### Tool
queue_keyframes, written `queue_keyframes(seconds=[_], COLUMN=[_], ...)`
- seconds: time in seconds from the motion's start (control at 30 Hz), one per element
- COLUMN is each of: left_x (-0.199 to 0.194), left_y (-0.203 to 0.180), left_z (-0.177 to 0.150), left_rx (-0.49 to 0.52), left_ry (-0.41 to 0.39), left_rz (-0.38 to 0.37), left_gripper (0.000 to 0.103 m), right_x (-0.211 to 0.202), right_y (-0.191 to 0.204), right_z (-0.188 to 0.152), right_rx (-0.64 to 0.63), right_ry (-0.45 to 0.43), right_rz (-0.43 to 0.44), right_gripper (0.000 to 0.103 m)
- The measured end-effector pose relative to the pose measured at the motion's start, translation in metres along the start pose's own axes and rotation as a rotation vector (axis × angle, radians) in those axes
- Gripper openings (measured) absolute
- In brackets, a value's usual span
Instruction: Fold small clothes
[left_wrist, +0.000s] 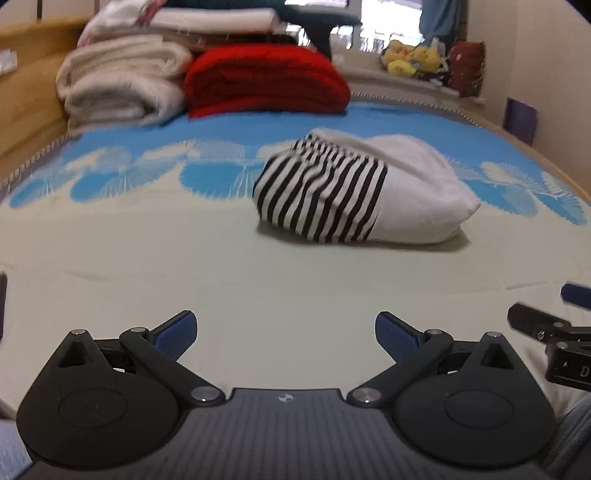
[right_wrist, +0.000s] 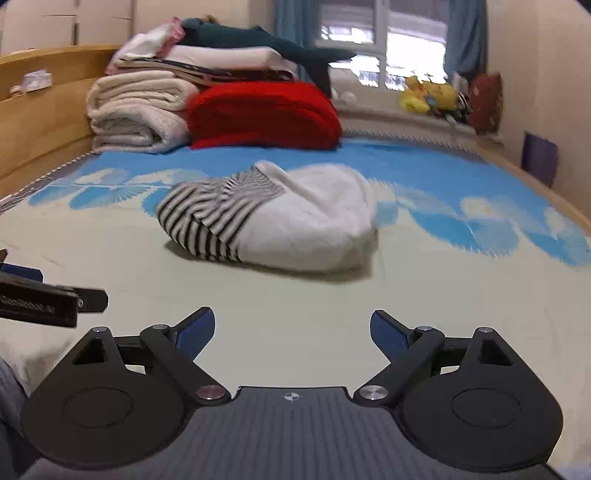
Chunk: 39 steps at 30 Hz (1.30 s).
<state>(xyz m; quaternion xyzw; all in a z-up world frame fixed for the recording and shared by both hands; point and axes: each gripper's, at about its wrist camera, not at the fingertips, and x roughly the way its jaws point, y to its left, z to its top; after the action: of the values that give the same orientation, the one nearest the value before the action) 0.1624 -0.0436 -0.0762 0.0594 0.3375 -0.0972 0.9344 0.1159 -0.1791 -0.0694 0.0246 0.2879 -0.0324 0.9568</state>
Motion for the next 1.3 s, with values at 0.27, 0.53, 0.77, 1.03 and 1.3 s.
queue_keyframes(seconds=[0.27,0.53,0.77,1.03,1.3], left_x=[-0.005,-0.003,0.002,0.007,0.009], left_y=[-0.004,-0.005,-0.008,-0.012,-0.011], left_z=[-0.002,-0.001,-0.001,0.0,-0.001], left_rx=[0.017,0.02,0.031,0.038,0.036], left_ry=[-0.024,-0.021,-0.01,0.001,0.007], left_rz=[-0.002,0.022,0.031,0.045,0.054], left_gripper=[0.103,0.103,0.103,0.103,0.103], right_x=[0.0,0.002,0.004,0.005,0.005], right_y=[-0.004,0.001,0.0,0.001,0.003], right_z=[-0.013,-0.019,-0.019,-0.018,-0.018], right_rx=[0.057,0.011,0.017,0.01,0.003], right_ry=[0.005,0.015,0.019,0.02,0.022], right_rz=[-0.052,-0.076,-0.069,-0.06,-0.061], right_gripper=[0.092,0.092,0.092,0.092,0.092])
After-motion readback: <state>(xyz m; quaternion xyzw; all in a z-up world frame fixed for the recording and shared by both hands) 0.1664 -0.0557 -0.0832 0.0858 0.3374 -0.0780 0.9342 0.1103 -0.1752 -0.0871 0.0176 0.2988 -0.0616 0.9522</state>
